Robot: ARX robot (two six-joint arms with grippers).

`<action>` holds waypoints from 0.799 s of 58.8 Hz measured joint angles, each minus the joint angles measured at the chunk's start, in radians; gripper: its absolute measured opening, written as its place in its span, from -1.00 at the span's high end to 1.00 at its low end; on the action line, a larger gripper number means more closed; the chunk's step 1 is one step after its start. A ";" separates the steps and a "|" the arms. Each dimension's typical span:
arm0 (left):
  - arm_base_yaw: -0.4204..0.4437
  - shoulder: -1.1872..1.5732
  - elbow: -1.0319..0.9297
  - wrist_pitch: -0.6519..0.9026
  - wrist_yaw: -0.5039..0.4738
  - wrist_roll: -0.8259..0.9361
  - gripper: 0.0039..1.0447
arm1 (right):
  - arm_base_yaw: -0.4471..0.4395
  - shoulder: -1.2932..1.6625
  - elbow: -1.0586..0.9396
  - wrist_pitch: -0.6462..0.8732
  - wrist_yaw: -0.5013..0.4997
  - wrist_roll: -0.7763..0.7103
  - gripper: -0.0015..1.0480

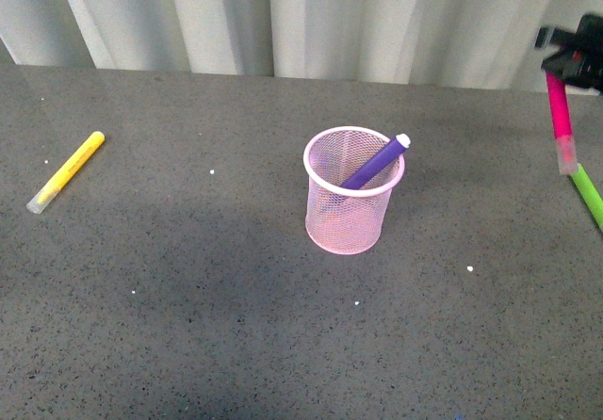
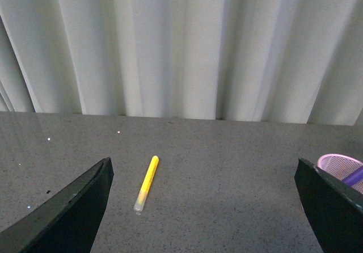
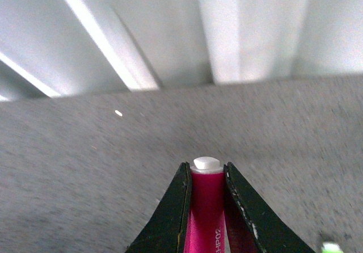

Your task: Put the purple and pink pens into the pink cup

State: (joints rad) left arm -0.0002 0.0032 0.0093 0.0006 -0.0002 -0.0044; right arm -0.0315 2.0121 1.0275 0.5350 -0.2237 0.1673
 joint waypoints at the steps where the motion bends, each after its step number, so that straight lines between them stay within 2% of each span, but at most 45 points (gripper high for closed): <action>1: 0.000 0.000 0.000 0.000 0.000 0.000 -0.88 | 0.006 -0.021 -0.013 0.019 -0.005 0.001 0.77; 21: 0.000 0.000 0.000 0.000 0.000 0.000 -0.88 | 0.158 -0.245 -0.260 0.421 -0.113 -0.063 0.77; 33: 0.000 0.000 0.000 0.000 0.000 0.000 -0.88 | 0.205 -0.190 -0.350 0.653 -0.187 -0.069 0.77; 39: 0.000 0.000 0.000 0.000 0.000 0.000 -0.88 | 0.220 -0.107 -0.359 0.818 -0.225 -0.019 0.77; 47: 0.000 0.000 0.000 0.000 0.000 0.000 -0.88 | 0.235 -0.068 -0.358 0.858 -0.227 -0.005 0.77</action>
State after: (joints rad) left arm -0.0002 0.0032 0.0093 0.0006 -0.0002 -0.0044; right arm 0.2035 1.9442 0.6697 1.3933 -0.4503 0.1623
